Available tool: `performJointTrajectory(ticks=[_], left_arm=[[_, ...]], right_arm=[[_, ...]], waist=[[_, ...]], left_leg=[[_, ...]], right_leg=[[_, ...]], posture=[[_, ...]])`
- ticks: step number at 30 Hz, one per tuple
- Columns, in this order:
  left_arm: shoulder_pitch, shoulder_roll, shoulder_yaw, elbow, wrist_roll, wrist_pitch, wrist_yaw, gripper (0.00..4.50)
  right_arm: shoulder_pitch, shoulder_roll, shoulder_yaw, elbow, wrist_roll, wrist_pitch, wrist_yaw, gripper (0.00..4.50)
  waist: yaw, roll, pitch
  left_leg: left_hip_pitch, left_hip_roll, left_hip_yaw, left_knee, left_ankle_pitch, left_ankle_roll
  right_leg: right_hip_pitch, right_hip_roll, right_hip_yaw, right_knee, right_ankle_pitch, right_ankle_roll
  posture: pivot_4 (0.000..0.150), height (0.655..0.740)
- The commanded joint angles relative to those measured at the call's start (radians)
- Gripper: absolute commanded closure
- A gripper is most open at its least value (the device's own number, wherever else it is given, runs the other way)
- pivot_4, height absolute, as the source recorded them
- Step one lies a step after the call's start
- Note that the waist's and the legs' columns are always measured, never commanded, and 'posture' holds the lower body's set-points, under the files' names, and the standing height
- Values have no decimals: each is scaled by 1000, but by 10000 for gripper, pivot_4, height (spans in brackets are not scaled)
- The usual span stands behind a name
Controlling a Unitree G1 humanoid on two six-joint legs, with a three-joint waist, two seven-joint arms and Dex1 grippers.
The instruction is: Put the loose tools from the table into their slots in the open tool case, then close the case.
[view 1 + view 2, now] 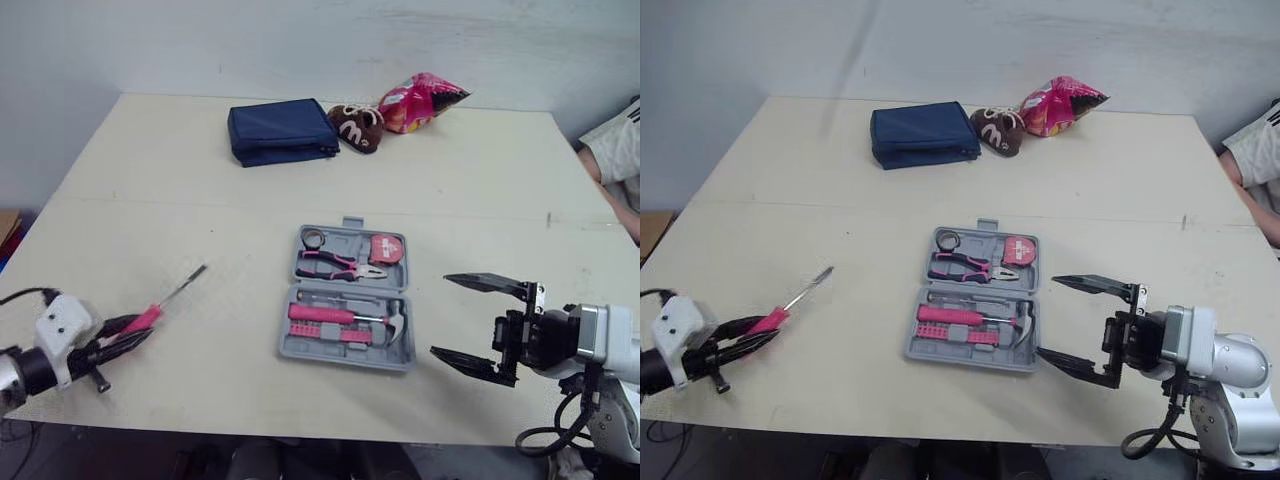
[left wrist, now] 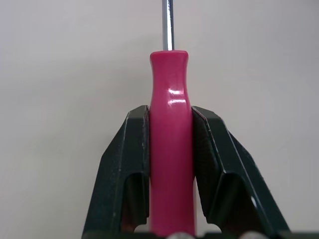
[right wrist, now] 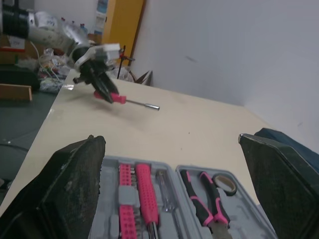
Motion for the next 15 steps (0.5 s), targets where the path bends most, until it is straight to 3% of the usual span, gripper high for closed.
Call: performJointTrajectory(ticks=[1,5,9,13,15], left_arm=[[-52,46,-66,-126,-46,-4,-64,39565],[-238,138,-270,-287,-84,125,-117,39565],[-384,176,-422,-333,-61,209,-134,39565],[-641,139,-668,-356,-26,422,-132,39565],[-771,72,-779,-341,5,508,-114,39565]], right_arm=[[24,-24,-38,18,0,-29,26,0],[54,-50,-66,60,-5,-36,40,0],[78,-57,-77,67,-10,-40,38,0],[116,-56,-81,62,-23,-50,34,0],[125,-55,-80,49,-29,-47,20,0]], waist=[[0,2,1],[8,3,2],[8,5,2],[14,5,3],[17,6,3]], left_leg=[[0,0,0,0,0,0],[-1,1,1,0,1,-2],[0,1,4,1,1,-3],[-1,2,5,2,3,-4],[0,2,5,3,3,-4]], right_leg=[[0,0,0,-1,0,0],[0,2,0,-3,0,0],[0,5,4,-3,1,1],[-1,9,7,-3,1,3],[0,9,9,-2,2,5]], posture=[[1500,7400],[1500,7400],[1500,7400],[1500,7400],[1500,7400]])
